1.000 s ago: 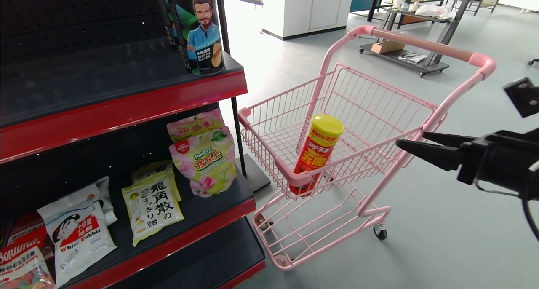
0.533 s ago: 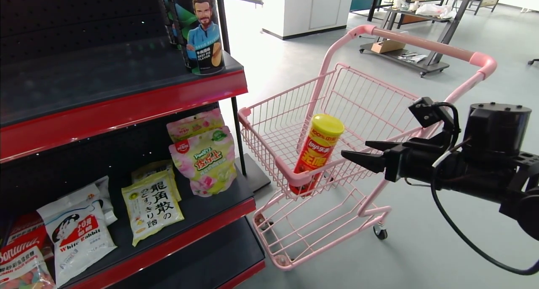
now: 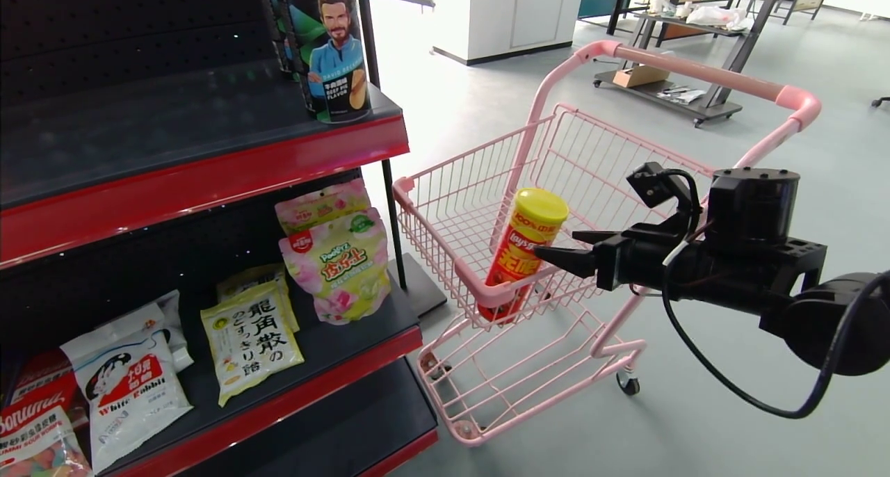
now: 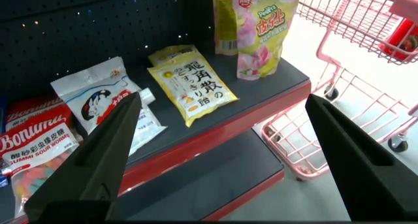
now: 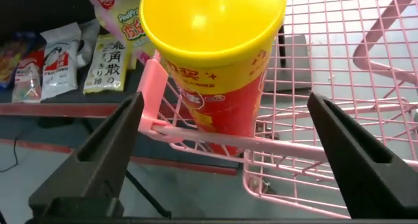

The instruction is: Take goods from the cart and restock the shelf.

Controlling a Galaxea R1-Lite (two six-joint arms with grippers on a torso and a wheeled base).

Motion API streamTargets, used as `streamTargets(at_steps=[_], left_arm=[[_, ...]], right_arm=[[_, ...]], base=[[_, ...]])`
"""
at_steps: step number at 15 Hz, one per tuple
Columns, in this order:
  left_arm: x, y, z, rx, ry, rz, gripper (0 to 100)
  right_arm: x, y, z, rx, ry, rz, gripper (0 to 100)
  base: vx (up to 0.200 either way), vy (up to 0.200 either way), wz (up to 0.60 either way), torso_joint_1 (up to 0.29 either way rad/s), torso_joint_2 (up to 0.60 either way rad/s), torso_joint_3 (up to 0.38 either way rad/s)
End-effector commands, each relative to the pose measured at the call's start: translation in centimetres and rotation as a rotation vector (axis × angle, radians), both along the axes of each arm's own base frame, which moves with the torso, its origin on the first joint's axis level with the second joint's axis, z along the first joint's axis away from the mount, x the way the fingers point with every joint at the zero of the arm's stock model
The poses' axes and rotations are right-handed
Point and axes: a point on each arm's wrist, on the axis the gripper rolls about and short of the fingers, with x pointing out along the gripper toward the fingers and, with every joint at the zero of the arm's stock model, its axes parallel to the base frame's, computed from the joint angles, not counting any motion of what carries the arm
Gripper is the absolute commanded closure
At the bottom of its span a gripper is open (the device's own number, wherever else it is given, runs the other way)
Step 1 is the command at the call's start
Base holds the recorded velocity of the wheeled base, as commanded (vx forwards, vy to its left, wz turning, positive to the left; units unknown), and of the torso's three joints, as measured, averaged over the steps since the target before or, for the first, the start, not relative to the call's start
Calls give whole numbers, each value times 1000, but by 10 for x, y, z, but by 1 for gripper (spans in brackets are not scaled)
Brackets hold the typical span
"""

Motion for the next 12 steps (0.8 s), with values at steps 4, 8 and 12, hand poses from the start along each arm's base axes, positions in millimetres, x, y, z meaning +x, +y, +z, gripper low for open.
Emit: streamTargets(at_steps=[4, 8, 12], left_arm=[[0, 0, 0, 0, 1, 0, 0], [0, 0, 0, 0, 1, 0, 0], [0, 0, 0, 0, 1, 0, 0]], right_arm=[[29, 17, -6, 7, -9, 30, 0], [44, 31, -13, 9, -5, 52, 0], [56, 38, -27, 8, 17, 58, 0]], base=[[0, 0, 0, 0, 0, 0], [0, 0, 0, 0, 0, 0], [0, 0, 0, 0, 0, 0]])
